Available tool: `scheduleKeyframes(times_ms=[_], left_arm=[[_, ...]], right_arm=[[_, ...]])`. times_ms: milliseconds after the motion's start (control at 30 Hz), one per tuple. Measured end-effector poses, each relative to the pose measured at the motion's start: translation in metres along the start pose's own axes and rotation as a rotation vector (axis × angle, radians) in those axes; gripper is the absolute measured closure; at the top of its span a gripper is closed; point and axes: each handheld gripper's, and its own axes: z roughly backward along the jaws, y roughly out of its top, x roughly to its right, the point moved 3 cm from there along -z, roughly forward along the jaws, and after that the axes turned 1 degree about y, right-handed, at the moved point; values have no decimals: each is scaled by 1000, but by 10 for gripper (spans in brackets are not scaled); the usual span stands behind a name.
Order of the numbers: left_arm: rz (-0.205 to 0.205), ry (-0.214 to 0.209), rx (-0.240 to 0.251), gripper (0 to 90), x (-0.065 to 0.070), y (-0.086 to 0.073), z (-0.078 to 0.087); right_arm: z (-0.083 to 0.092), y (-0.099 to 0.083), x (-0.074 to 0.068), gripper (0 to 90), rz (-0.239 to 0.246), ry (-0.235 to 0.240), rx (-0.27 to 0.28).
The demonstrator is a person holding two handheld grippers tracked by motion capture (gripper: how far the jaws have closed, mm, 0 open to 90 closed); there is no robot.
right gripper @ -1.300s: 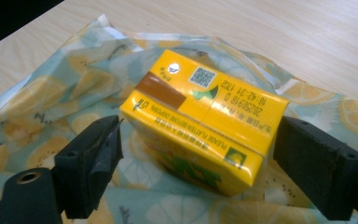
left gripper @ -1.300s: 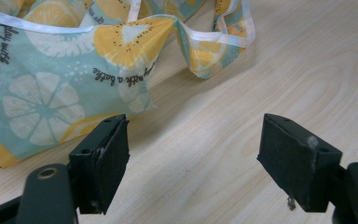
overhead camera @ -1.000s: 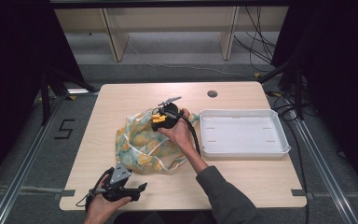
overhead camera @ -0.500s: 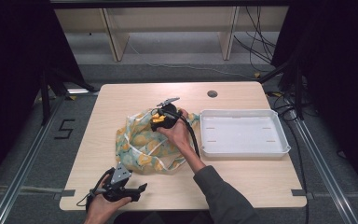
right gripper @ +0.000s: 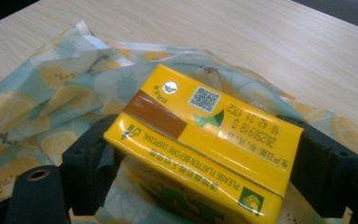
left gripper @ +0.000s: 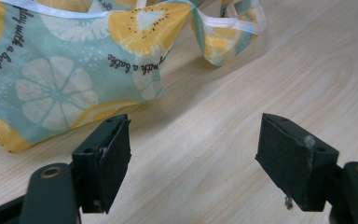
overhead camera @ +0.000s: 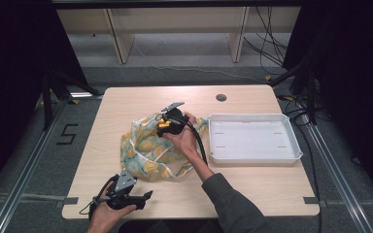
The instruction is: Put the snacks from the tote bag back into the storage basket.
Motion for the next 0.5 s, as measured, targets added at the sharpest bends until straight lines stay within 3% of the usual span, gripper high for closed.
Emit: scheduleKeyframes(times_ms=[100,200,267,333,400,433,467,500], left_arm=[[6,-1,4,251,0,0,0],[-33,7,-7,251,-3,0,2],[4,14,6,251,-2,0,1],[-16,20,6,251,-3,1,2],[7,20,9,251,-3,0,1],[11,19,13,251,-2,0,1],[13,17,13,251,-2,0,1],[4,20,4,250,-3,0,2]], right_arm=[[4,2,-1,195,6,-3,5],[10,6,-1,195,5,16,13],[15,9,-1,195,3,27,18],[20,13,0,195,13,36,24],[26,17,-2,195,-1,47,24],[28,19,-1,195,3,50,58],[32,20,-2,195,-16,67,36],[35,22,-2,195,0,71,40]])
